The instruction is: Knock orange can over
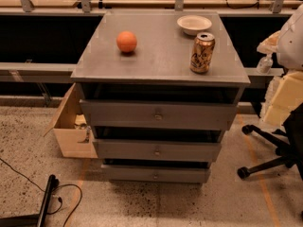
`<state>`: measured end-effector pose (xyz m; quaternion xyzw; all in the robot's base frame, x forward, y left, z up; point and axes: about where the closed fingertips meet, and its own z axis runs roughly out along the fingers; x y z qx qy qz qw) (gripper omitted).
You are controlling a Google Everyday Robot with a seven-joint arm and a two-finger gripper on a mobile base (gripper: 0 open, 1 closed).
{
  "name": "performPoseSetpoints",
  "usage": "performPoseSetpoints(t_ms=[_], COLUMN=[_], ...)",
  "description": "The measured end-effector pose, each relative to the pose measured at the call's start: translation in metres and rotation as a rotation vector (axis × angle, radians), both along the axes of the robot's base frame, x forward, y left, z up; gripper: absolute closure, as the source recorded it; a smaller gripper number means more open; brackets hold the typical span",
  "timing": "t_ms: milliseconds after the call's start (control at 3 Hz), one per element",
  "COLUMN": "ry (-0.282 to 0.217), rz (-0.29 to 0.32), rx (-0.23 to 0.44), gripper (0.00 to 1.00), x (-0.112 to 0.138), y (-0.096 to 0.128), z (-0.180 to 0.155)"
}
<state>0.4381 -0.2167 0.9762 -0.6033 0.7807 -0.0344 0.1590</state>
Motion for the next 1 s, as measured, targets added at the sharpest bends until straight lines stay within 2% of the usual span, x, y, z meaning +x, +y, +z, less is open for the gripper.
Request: performPoseSetpoints(t_ms=[333,667,1000], ry=[0.000,-0.049,-0.118], rz=[0.000,-0.051,-0.176], rx=[0.000,0.091,0.339], gripper=[0.00,0.00,0.00], x=[0.000,0.019,0.060], y=[0.000,-0.001,-0.010], z=[0.000,-0.001,-0.016])
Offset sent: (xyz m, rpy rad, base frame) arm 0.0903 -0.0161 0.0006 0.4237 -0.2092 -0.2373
